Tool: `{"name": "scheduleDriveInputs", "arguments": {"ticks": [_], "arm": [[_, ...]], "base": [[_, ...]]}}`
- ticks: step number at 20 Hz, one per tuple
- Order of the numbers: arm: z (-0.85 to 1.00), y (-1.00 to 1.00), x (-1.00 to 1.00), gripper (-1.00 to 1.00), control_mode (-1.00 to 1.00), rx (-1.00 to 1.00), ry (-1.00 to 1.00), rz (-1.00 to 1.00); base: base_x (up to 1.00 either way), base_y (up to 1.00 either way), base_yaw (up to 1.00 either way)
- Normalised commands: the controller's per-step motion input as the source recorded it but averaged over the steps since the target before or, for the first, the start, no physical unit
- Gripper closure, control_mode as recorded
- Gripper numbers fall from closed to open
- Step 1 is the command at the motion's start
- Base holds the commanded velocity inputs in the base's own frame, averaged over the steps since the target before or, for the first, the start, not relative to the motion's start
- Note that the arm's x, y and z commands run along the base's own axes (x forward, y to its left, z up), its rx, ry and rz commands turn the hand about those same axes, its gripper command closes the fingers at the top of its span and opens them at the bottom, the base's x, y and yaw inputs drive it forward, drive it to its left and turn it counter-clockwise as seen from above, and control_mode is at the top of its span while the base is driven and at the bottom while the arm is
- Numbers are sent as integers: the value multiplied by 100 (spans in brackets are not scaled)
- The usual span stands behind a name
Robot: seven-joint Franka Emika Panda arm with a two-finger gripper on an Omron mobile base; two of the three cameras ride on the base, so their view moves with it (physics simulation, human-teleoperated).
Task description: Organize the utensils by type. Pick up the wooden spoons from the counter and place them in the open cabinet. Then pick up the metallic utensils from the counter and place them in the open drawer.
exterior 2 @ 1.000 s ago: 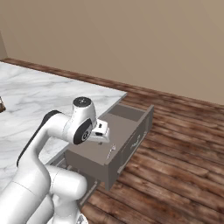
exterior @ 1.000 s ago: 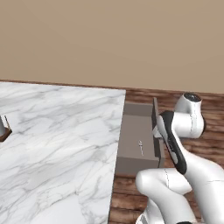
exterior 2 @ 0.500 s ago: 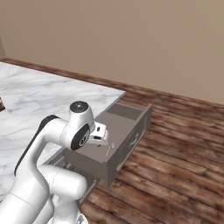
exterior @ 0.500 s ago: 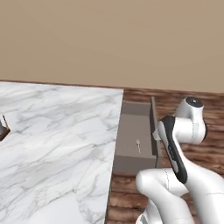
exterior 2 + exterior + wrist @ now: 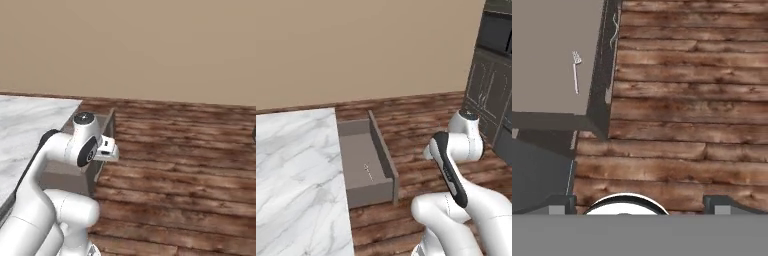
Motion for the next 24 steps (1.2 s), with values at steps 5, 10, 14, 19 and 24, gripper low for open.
{"name": "scheduleDriveInputs", "arguments": {"ticks": [5, 10, 14, 19, 24], "arm": [[0, 0, 0, -100, 100, 0, 0, 0], [0, 0, 0, -100, 100, 0, 0, 0], [0, 0, 0, -100, 100, 0, 0, 0], [0, 0, 0, -100, 100, 0, 0, 0], [0, 0, 0, -100, 100, 0, 0, 0]], "base": [[0, 6, -100], [0, 10, -100], [0, 7, -100], [6, 0, -99], [52, 0, -63]]}}
